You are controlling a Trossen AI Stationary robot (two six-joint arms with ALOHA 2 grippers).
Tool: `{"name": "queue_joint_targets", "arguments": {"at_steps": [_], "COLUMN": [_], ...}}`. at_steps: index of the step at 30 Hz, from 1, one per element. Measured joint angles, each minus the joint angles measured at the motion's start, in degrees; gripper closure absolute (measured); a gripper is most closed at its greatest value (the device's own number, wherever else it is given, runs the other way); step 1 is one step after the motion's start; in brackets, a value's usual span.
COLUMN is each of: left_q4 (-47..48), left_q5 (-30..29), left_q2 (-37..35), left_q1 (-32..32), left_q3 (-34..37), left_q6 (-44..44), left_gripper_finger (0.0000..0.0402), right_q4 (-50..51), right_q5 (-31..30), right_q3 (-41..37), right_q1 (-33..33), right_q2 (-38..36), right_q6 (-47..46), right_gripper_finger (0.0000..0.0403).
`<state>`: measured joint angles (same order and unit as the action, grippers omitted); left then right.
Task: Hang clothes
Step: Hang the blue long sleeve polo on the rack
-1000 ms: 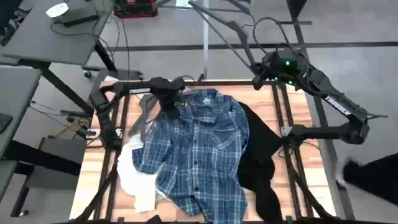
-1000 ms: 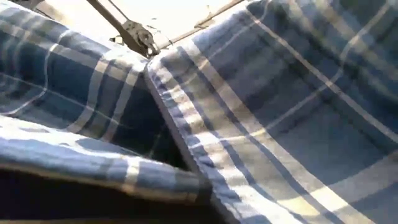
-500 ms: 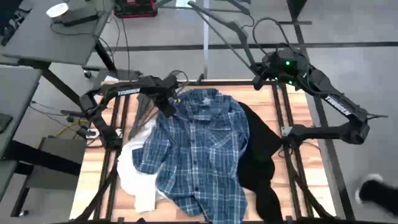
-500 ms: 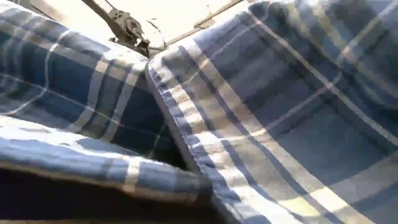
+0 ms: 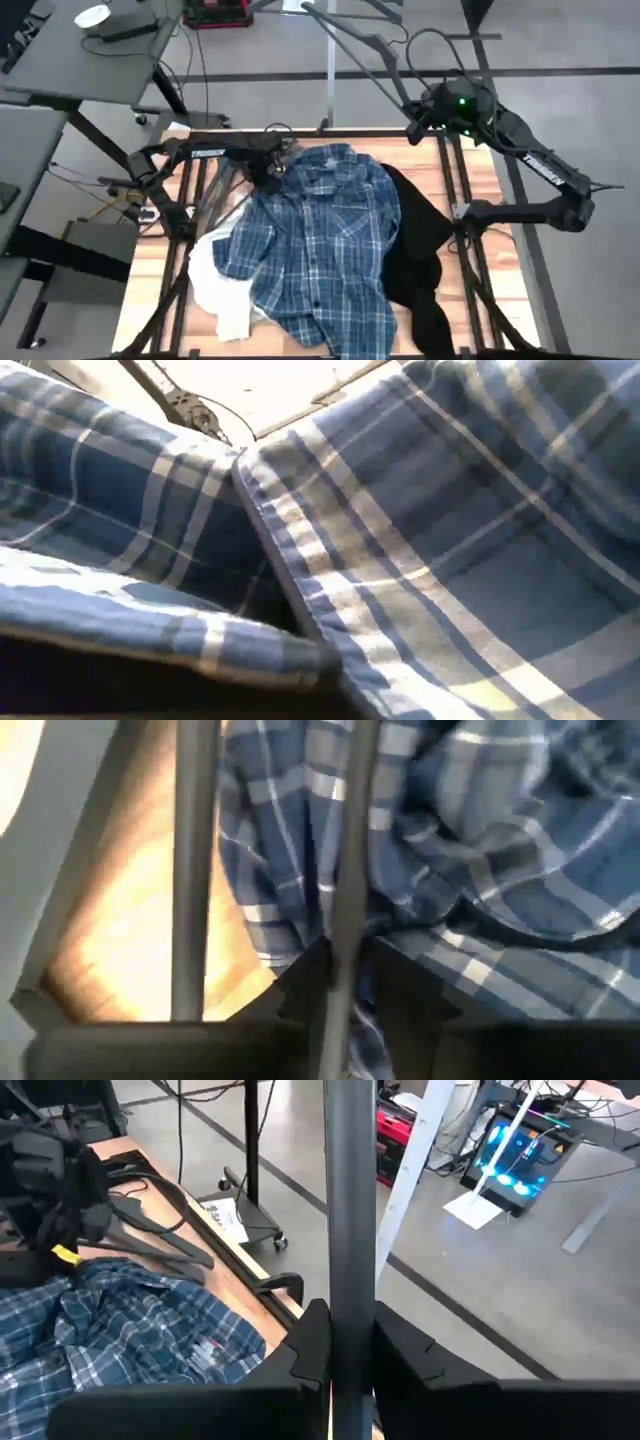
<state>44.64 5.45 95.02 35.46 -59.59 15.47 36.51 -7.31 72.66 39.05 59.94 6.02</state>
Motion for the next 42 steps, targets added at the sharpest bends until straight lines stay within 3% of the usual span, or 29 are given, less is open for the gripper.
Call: {"name": "queue_joint_targets", "arguments": {"at_steps": [7,14,23,29,34,37,42], "left_q4": [0.8,-1.5,-12.2,-16.2,-18.2,-17.9,-16.2], "left_q5": [4.4,8.9,8.8,4.8,8.5,9.1,8.4], "left_q2": [-6.7,-7.7,-0.6,3.8,5.9,6.1,3.7], "left_q1": [0.0,3.4,4.1,4.4,4.3,3.9,4.0], "left_q3": [-2.7,-2.7,-2.7,-2.7,-2.7,-2.7,-2.7], "left_q6": [-2.8,-2.5,-3.6,-3.3,-3.2,-2.5,-3.0], "left_gripper_finger": [0.0301,0.0288,0.025,0.0247,0.0248,0.0271,0.0382], "right_q4": [0.5,0.9,1.3,1.4,1.5,2.2,5.3], "right_q5": [0.0,0.0,0.0,0.0,0.0,0.0,0.7], "right_q3": [0.0,0.0,0.0,0.0,0.0,0.0,0.0], "right_q1": [0.0,0.0,0.0,0.0,0.0,0.0,0.0], "right_q2": [-0.4,-0.3,-0.3,-0.3,-0.3,-0.3,-1.0], "right_q6": [0.0,0.0,0.0,0.0,0.0,0.0,-1.5], "right_gripper_finger": [0.0372,0.0372,0.0372,0.0372,0.0372,0.0372,0.0372]}}
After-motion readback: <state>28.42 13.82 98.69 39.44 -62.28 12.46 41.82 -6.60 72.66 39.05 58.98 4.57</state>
